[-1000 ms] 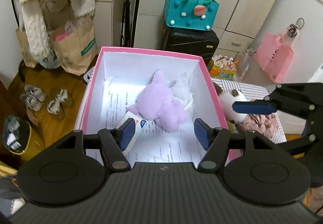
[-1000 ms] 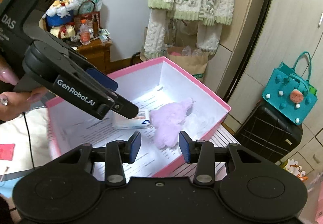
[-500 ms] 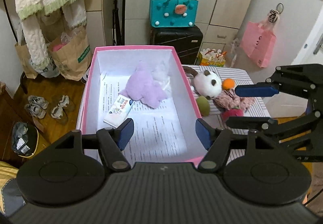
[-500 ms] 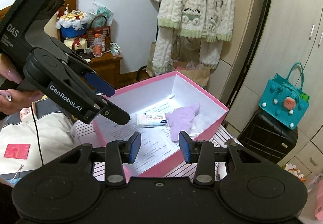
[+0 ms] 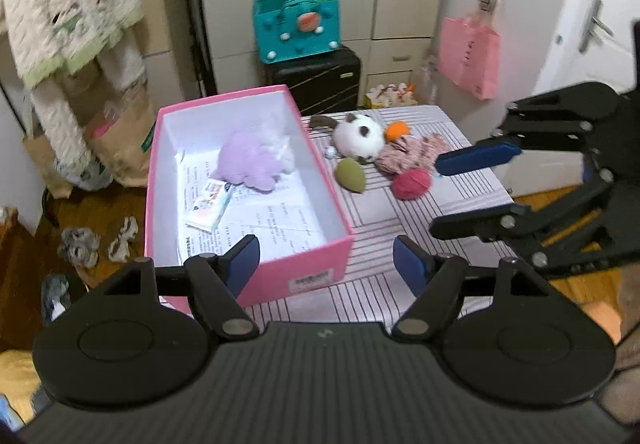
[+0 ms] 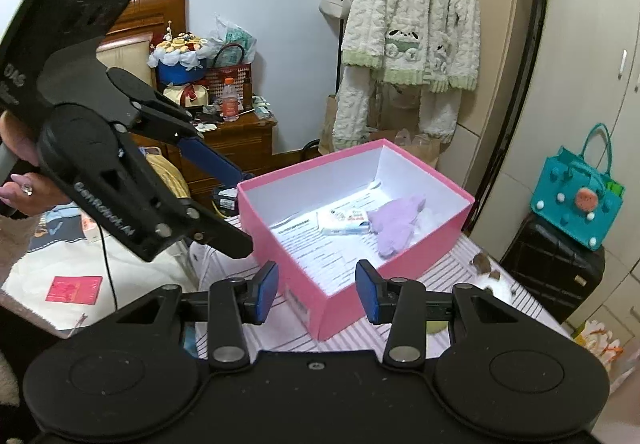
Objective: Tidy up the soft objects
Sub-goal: 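Withdraw both grippers from the box back over the table, then grasp the pink strawberry plush with the left gripper while the right gripper grasps the floral cloth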
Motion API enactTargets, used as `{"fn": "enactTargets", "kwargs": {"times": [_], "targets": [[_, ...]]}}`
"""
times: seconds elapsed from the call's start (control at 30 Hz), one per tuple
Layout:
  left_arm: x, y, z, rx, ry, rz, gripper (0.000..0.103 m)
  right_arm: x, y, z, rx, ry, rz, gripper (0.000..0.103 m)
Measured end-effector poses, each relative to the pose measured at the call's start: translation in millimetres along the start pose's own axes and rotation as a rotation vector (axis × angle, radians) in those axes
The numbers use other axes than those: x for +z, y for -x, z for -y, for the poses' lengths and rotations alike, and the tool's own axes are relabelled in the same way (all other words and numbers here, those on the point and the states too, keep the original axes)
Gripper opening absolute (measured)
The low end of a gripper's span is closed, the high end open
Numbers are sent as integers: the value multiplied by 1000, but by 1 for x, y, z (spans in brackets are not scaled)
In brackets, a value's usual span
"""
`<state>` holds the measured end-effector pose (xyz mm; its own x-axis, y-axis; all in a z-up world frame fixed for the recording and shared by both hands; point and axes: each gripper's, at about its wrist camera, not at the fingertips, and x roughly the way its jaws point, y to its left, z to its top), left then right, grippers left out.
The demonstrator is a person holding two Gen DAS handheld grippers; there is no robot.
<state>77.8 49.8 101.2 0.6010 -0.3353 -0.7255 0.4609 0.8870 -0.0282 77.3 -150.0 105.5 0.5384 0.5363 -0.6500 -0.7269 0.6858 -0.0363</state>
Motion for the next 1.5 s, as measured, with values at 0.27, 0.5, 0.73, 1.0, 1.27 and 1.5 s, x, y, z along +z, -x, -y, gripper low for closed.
{"fn": "enactTargets", "kwargs": {"times": [0.27, 0.5, 0.73, 1.0, 1.27, 1.5], "targets": [[-11, -5, 36, -47, -91, -41, 75, -37, 13, 12, 4, -88, -30, 50], [-18, -25, 64, -133, -140, -100, 75, -73, 16, 29, -26, -165, -86, 52], [-8, -56, 85, -211, -152, -97, 75, -107, 17, 53, -30, -231, -102, 56], [4, -111, 97, -261, -124, -26, 75, -133, 8, 99, -51, -292, -77, 62], [14, -174, 95, -267, -45, 9, 73, -152, -13, 152, -109, -358, -24, 66], [11, -217, 103, -164, -61, 118, 73, -158, -39, 186, -167, -382, 56, 67]]}}
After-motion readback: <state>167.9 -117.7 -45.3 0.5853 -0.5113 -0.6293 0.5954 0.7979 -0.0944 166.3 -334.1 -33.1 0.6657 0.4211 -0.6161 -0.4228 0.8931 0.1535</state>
